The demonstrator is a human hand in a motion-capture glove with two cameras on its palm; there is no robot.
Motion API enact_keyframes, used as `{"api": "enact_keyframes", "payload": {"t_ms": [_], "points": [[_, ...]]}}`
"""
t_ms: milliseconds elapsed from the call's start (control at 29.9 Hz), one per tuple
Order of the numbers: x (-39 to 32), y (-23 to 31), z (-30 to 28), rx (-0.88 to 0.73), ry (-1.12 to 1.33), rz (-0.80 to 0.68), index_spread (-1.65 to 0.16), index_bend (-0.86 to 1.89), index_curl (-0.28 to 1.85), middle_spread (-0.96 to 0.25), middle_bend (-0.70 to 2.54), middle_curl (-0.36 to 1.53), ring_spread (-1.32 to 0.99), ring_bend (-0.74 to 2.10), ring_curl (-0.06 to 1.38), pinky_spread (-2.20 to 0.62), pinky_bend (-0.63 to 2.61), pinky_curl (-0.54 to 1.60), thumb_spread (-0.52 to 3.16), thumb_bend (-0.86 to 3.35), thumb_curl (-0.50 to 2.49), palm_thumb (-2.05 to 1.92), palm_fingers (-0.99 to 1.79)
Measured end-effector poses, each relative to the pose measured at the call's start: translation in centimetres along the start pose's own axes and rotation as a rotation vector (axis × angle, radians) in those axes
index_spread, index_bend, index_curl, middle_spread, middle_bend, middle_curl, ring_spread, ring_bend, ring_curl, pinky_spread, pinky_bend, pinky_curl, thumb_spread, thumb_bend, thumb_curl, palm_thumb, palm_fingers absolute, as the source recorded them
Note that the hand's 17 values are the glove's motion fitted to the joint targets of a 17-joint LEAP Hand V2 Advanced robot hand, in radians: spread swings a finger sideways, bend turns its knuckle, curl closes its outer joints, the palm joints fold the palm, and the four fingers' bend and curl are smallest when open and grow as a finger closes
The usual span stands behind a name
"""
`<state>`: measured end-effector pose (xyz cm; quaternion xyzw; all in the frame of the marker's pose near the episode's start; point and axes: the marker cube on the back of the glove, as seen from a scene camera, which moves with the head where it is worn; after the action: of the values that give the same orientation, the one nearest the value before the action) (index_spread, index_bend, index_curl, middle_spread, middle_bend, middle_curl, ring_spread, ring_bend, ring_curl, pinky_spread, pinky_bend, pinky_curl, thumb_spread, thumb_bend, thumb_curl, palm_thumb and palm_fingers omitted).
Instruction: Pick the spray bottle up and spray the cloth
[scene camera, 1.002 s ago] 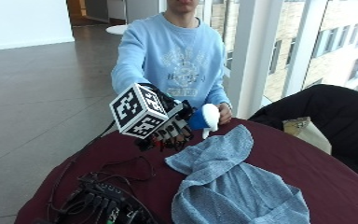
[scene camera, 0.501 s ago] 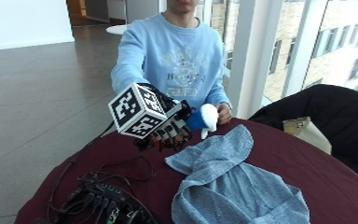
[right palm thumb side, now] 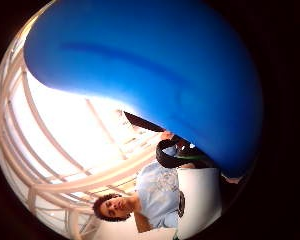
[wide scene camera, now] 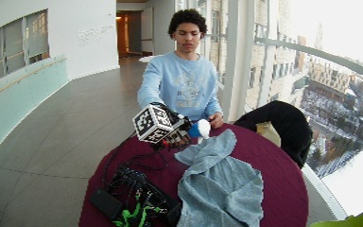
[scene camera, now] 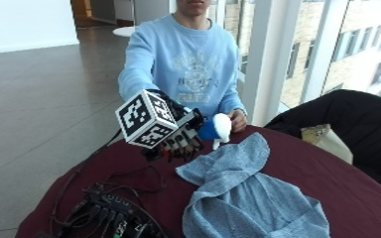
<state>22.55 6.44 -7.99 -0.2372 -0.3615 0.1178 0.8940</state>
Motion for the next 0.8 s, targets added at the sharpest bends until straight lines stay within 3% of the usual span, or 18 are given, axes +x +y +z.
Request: {"api": "enact_keyframes", "payload": {"t_ms": [535,802], "points": [[-0.8,-0.2,1.3,-0.014,0.017,-0.022,-0.18,0.11,0.29,-0.07,0.45,0.49,-0.01,0.59,0.40,0.12,0.27,0.37,0.92,-0.02,0.59,0.85,1.15],[-3.2,1.2,2.7,0.064,-0.043,-0.184,-0.18,0.11,0.29,-0.07,0.46,0.50,-0.01,0.59,0.40,0.12,0.27,0.37,0.92,-0.02,0.59,0.85,1.14]]}}
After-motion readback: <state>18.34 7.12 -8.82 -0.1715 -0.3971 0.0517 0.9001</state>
